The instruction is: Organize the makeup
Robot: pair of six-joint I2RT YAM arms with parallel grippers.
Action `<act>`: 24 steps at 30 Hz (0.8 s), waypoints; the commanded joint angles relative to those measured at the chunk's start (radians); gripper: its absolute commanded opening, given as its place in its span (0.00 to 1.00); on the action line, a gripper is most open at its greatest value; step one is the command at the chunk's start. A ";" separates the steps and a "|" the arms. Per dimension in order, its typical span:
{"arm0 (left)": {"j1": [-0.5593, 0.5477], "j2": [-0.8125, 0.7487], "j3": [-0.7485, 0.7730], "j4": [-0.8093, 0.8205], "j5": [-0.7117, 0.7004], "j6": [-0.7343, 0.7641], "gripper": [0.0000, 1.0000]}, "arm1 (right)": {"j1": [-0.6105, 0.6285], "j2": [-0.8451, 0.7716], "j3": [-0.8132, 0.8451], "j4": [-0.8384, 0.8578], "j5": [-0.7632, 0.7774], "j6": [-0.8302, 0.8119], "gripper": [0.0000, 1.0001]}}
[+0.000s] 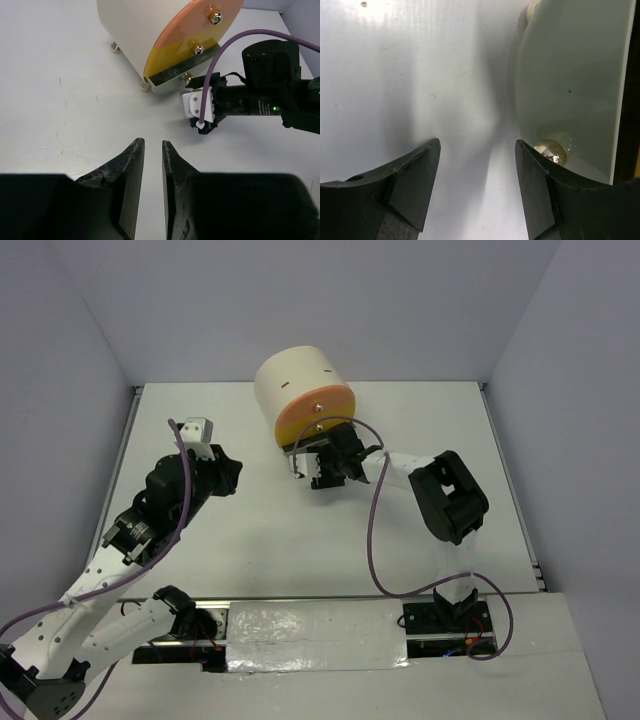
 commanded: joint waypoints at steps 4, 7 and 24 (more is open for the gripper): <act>0.005 0.007 0.000 0.031 -0.010 -0.017 0.34 | 0.007 0.049 0.108 0.079 0.029 -0.001 0.71; 0.005 0.007 -0.005 0.033 -0.009 -0.020 0.34 | 0.009 0.076 0.140 0.073 0.035 0.001 0.72; 0.006 0.010 -0.029 0.097 0.010 -0.038 0.64 | 0.007 -0.274 -0.091 -0.088 -0.050 0.214 0.74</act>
